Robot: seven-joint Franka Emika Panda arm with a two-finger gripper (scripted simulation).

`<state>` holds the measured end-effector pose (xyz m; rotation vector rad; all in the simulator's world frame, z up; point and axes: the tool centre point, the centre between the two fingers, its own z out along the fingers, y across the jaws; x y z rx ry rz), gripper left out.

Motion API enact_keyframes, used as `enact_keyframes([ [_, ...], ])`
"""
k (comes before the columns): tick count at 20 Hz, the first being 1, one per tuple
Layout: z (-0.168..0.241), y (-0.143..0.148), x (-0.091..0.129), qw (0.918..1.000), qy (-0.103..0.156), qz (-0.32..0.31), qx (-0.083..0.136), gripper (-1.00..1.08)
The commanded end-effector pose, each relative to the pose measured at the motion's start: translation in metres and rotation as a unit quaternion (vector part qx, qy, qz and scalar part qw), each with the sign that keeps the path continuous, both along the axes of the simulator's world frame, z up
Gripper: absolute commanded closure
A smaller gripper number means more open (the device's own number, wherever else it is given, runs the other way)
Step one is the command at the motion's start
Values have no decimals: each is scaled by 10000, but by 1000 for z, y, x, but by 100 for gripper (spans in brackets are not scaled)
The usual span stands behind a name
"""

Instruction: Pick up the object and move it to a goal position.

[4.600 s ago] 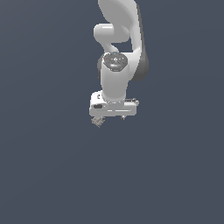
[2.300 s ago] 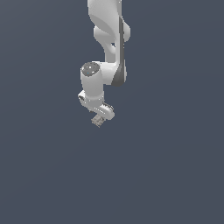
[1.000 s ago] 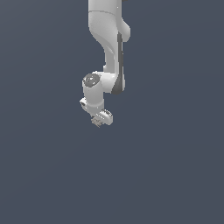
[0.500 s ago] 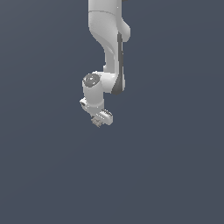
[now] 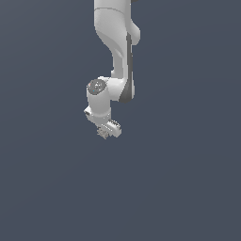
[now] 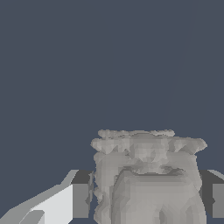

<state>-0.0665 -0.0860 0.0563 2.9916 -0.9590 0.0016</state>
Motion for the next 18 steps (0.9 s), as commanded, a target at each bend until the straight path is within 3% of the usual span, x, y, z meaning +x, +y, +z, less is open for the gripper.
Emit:
enact_keyframes([
  [1, 7, -1, 11, 10000, -1, 0, -1, 108],
  [10, 33, -5, 56, 10000, 3, 0, -3, 108],
  [18, 42, -7, 73, 10000, 5, 0, 1, 108],
])
